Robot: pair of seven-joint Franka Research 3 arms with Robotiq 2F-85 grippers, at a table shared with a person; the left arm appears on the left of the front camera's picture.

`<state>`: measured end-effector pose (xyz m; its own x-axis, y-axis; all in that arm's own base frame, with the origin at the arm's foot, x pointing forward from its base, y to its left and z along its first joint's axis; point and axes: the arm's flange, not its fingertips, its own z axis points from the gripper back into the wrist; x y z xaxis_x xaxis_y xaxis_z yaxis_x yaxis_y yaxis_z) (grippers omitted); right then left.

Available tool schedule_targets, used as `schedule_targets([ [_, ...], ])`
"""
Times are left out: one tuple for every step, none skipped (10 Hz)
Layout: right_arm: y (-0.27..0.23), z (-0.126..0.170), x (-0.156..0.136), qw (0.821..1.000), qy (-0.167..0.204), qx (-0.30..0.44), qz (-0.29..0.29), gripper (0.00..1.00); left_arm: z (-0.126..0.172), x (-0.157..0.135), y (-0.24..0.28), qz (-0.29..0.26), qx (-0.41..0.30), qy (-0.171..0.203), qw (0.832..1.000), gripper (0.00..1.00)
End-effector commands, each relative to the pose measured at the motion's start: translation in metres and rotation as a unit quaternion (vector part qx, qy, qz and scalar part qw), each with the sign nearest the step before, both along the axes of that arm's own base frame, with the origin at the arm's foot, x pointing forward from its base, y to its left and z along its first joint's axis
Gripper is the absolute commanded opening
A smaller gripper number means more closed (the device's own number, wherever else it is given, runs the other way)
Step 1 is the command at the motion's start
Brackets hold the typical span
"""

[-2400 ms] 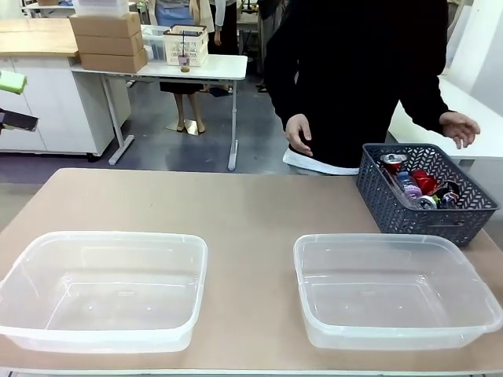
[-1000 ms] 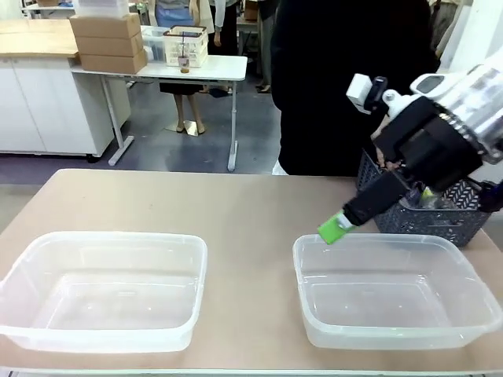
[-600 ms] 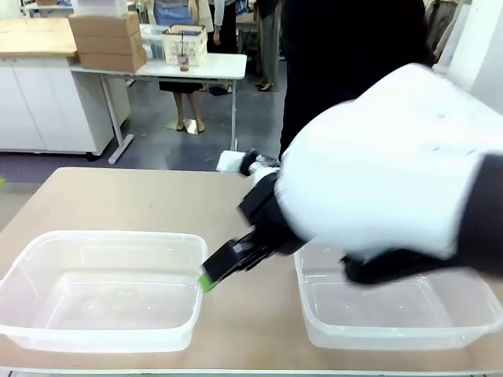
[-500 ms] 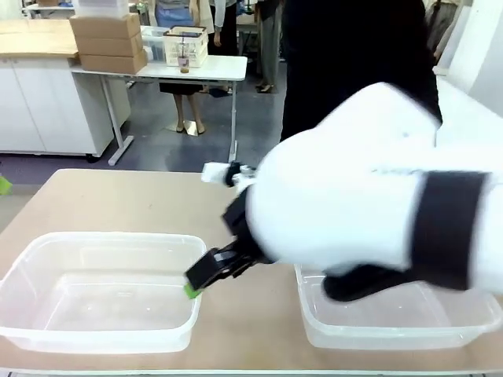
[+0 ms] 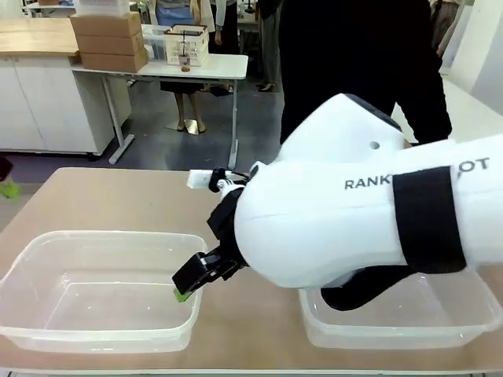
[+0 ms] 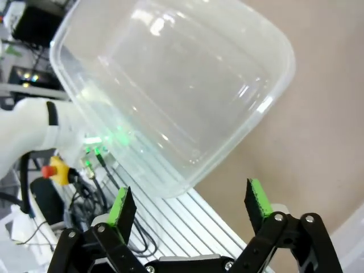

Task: Sort the waste into each basket.
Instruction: Pick up the Organizing box on the left side of the table and lift it.

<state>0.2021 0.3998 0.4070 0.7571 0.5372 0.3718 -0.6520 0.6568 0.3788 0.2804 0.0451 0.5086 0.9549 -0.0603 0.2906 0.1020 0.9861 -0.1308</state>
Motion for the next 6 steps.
schedule_targets([
  [0.020,-0.004,0.002,0.998,0.010,-0.034,-0.050,1.00,-0.030,0.002,-0.003,-0.019,0.006,0.037,0.999,1.00],
  [0.031,-0.004,0.007,0.995,0.022,-0.048,-0.086,1.00,-0.053,-0.003,-0.002,-0.028,0.002,0.082,0.996,1.00],
  [0.040,-0.004,0.012,0.991,0.022,-0.072,-0.111,1.00,-0.076,-0.008,0.002,-0.039,0.004,0.118,0.992,1.00],
  [0.048,-0.005,0.017,0.987,0.024,-0.086,-0.134,1.00,-0.097,-0.012,0.002,-0.056,0.008,0.141,0.988,1.00],
  [0.056,-0.006,0.022,0.983,0.017,-0.089,-0.161,1.00,-0.122,-0.016,0.003,-0.075,0.003,0.171,0.982,1.00],
  [0.060,-0.009,0.028,0.977,0.016,-0.107,-0.182,1.00,-0.140,-0.019,0.000,-0.074,0.012,0.186,0.980,1.00],
])
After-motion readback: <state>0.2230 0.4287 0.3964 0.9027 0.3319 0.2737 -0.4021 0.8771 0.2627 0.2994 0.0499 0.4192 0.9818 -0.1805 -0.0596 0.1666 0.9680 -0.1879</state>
